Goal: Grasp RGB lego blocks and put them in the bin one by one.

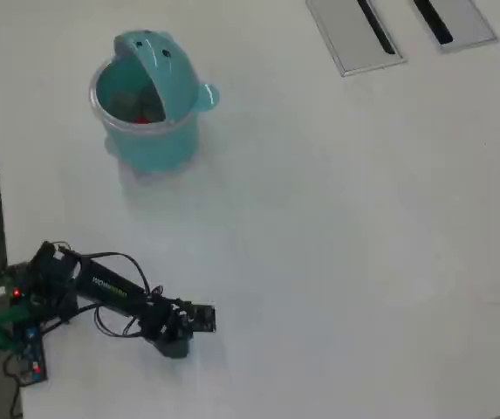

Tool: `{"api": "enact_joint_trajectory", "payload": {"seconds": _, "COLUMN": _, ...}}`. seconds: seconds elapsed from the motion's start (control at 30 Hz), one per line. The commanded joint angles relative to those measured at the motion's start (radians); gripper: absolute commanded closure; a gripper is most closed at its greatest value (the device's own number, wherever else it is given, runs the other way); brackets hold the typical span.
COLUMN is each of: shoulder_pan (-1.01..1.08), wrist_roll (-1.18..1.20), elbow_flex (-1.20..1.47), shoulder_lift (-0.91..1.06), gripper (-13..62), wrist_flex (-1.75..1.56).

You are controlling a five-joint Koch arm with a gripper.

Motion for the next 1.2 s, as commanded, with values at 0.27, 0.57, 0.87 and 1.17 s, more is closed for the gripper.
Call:
{"api": "enact_joint_trajectory", "payload": {"seconds": 0.27, "shoulder_pan": -0.083, "wrist_roll": 0.046, "elbow_flex": -0.075, "shoulder_lift": 0.107, "gripper": 33.0, "wrist_flex": -0.043}}
{"api": "enact_joint_trajectory", "payload": {"seconds": 0.57, "shoulder_pan": -0.371, "wrist_roll": 0.287, "elbow_flex": -0.087, "shoulder_lift": 0.341, "gripper": 33.0, "wrist_flex": -0.072}}
{"api": "enact_joint_trajectory", "payload": {"seconds": 0.87, "shoulder_pan": -0.672, "wrist_roll": 0.489, "elbow_flex": -0.054, "shoulder_lift": 0.515, "gripper": 48.2, "wrist_flex": -0.25}}
{"api": "enact_joint_trajectory", "payload": {"seconds": 1.17, "shoulder_pan": -0.922, "wrist_roll": 0.515, "elbow_flex": -0.061, "shoulder_lift": 0.652, "gripper": 48.2, "wrist_flex": -0.373}}
